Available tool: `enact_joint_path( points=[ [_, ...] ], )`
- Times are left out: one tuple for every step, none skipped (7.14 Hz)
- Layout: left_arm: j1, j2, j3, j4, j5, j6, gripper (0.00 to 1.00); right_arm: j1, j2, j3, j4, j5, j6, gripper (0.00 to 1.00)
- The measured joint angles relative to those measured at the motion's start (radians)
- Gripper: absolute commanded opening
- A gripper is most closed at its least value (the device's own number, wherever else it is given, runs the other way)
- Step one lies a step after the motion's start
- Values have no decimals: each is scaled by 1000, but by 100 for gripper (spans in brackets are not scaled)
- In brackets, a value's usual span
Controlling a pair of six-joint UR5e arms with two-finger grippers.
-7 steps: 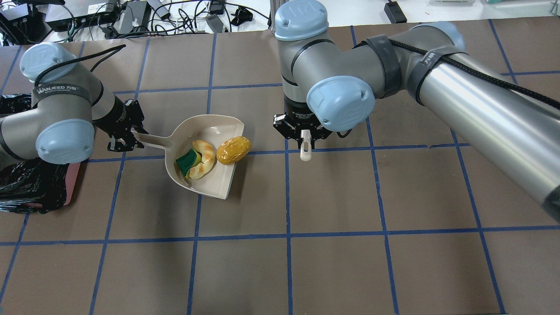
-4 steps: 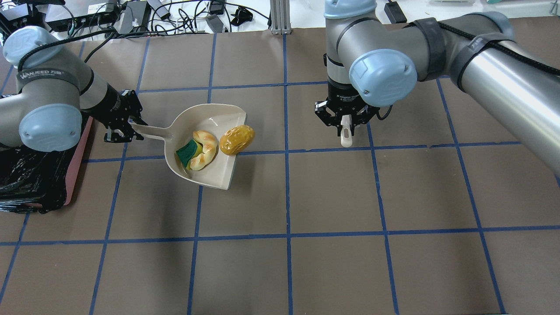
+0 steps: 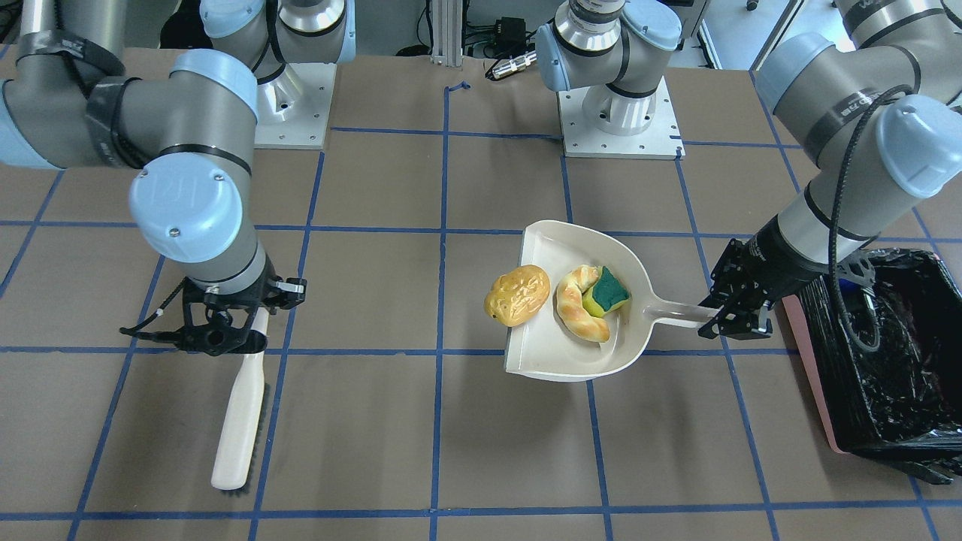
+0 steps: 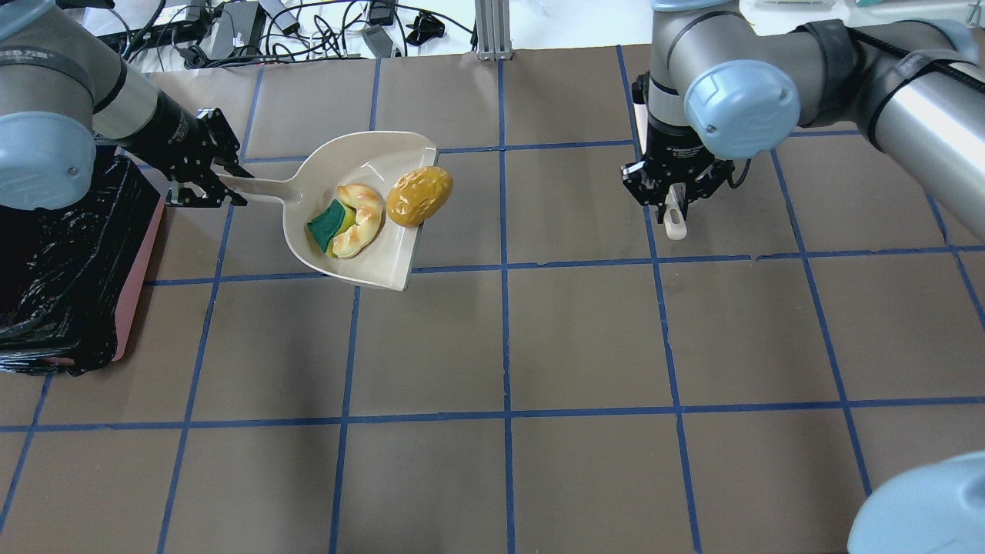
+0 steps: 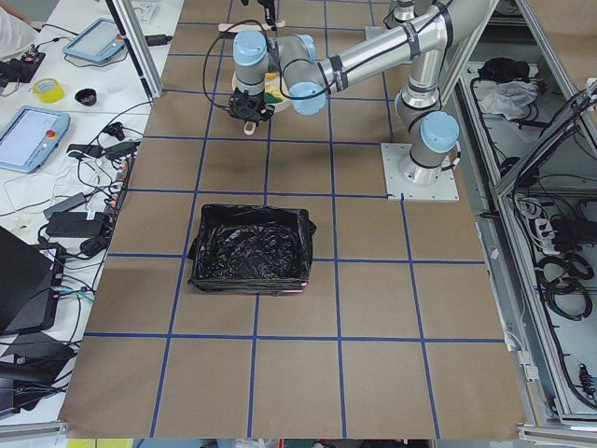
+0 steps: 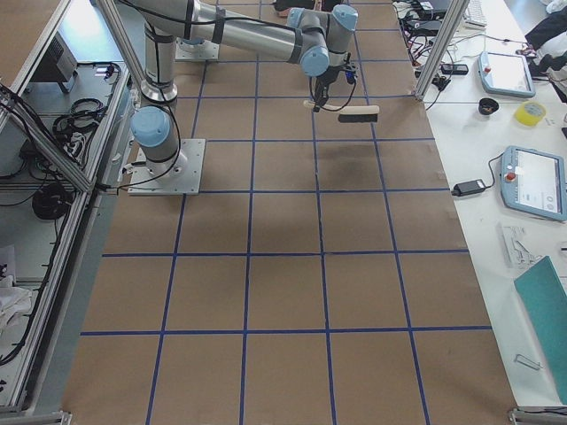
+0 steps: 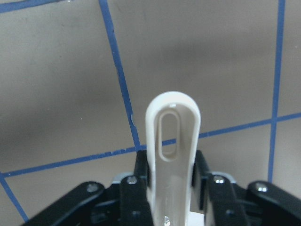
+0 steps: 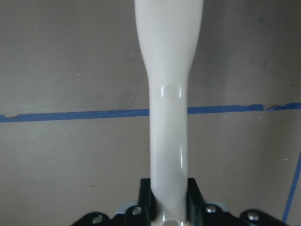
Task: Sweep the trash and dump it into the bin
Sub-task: 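Lift the dustpan with the left gripper while the right gripper returns the brush, then carry the dustpan over the bin while the right gripper sets down the brush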
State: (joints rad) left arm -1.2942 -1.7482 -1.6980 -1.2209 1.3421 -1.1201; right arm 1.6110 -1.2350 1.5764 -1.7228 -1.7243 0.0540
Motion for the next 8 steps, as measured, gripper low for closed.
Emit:
enact_joint_path(
  points=[
    [10, 7, 11, -4, -43, -2, 0, -20, 12, 0, -2, -59, -32, 0],
    [28, 12, 15, -5, -100, -3, 0, -40, 22, 0, -5, -92, -49, 0],
    [45, 15, 16, -7, -151, -13, 0, -84, 34, 0, -26, -103, -84, 0],
    [53, 17, 17, -9, -194, -45, 0, -144, 51, -2, -66, -104, -153, 0],
    [56, 17, 18, -10, -234, -83, 0, -193, 61, -4, -97, -105, -214, 0],
    [56, 18, 19, -10, -273, -123, 0, -224, 67, -5, -111, -108, -249, 0],
    [56, 19, 21, -8, -319, -166, 0, -252, 70, -1, -116, -108, -275, 0],
    [56, 19, 22, -4, -353, -211, 0, -274, 72, 3, -116, -104, -292, 0]
  ],
)
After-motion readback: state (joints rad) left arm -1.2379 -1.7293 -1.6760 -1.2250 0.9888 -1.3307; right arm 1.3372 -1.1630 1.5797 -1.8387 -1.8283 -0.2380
